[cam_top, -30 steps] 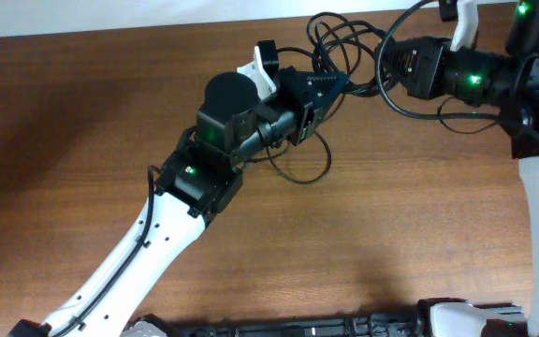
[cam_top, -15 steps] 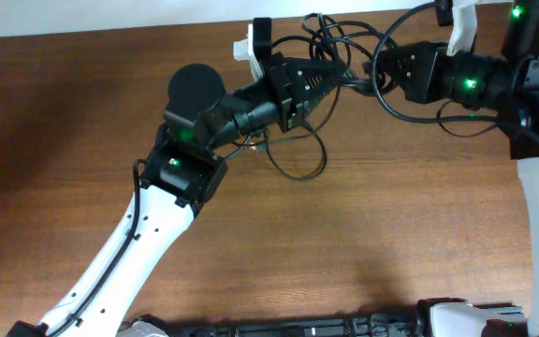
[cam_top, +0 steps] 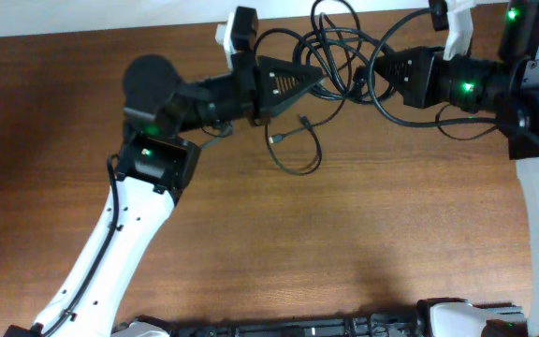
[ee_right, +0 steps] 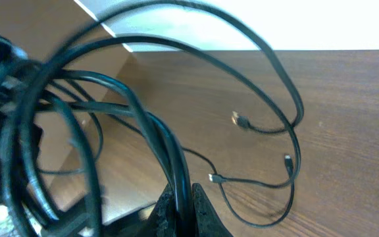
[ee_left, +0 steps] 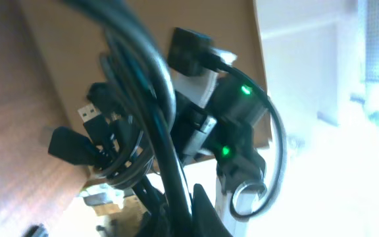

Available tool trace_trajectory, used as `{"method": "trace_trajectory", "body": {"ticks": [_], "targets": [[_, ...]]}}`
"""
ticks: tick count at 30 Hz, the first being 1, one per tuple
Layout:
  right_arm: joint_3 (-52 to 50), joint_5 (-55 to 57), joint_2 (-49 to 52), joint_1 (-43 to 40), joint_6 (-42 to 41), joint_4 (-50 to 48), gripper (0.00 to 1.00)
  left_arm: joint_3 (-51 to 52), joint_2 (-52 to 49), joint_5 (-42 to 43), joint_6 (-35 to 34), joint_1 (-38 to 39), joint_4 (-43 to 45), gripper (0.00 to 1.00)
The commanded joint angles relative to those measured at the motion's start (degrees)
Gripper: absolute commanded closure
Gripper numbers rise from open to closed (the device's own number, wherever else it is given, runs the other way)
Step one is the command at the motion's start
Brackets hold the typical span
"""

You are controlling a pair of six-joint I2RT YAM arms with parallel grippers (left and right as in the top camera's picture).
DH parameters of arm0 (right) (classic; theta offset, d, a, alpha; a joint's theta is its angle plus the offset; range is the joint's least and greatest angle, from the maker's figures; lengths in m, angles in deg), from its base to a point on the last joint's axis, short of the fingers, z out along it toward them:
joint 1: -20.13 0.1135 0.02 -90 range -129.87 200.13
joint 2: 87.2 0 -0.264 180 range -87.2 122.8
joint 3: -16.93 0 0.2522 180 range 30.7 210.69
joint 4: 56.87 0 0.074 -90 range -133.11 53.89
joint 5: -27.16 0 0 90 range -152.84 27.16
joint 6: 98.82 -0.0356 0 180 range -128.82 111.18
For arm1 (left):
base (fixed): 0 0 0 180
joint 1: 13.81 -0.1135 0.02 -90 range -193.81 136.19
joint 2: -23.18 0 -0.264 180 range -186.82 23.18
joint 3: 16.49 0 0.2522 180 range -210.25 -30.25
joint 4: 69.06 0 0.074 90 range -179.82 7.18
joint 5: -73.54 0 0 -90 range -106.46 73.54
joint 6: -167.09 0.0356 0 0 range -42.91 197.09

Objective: Untangle cables
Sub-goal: 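Pull both grippers apart, stretching the cable loops between them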

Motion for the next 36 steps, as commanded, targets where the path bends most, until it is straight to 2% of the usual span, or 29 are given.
{"method": "trace_trajectory", "body": {"ticks": [1,4,7,10,12,14,15,16,17,21,28,36], "targets": [[0.3,3.6,-0.2,-0.4,0.5,0.0,0.96,-1.2,1.2,9.6,2.1,-3.7,8.6,1.0],[0.3,3.6,-0.2,-0.4,0.5,0.0,0.96,-1.2,1.2,12.6,2.8,-5.2,11.1,0.99],[0.3,3.3,-0.2,-0.4,0.5,0.0,0.96,-1.2,1.2,13.5,9.9,-6.4,10.7,1.0],[0.3,3.1,-0.2,-0.4,0.5,0.0,0.94,-1.2,1.2,14.6,17.2,-6.4,10.4,0.91],[0.3,3.1,-0.2,-0.4,0.5,0.0,0.92,-1.2,1.2,16.1,23.8,-6.4,10.5,0.9],[0.3,2.8,-0.2,-0.4,0.5,0.0,0.88,-1.2,1.2,17.1,26.8,-6.4,10.4,0.93],[0.3,2.3,-0.2,-0.4,0.5,0.0,0.83,-1.2,1.2,17.3,27.6,-6.4,10.4,0.94],[0.3,1.5,-0.2,-0.4,0.5,0.0,0.78,-1.2,1.2,17.3,27.7,-6.4,10.4,0.95],[0.3,0.6,-0.2,-0.4,0.6,0.0,0.65,-1.2,1.2,17.3,27.7,-6.4,10.4,0.97],[0.3,-2.8,-0.2,-0.4,1.4,0.0,0.43,-1.2,1.2,17.3,27.7,-6.4,10.4,1.0],[0.3,-4.2,-0.2,-0.4,1.4,0.0,0.34,-1.2,1.2,16.4,27.6,-6.4,10.4,1.0],[0.3,-16.6,-0.2,-0.3,6.0,0.0,0.28,-1.2,1.2,14.3,28.9,-6.4,10.5,1.0]]}}
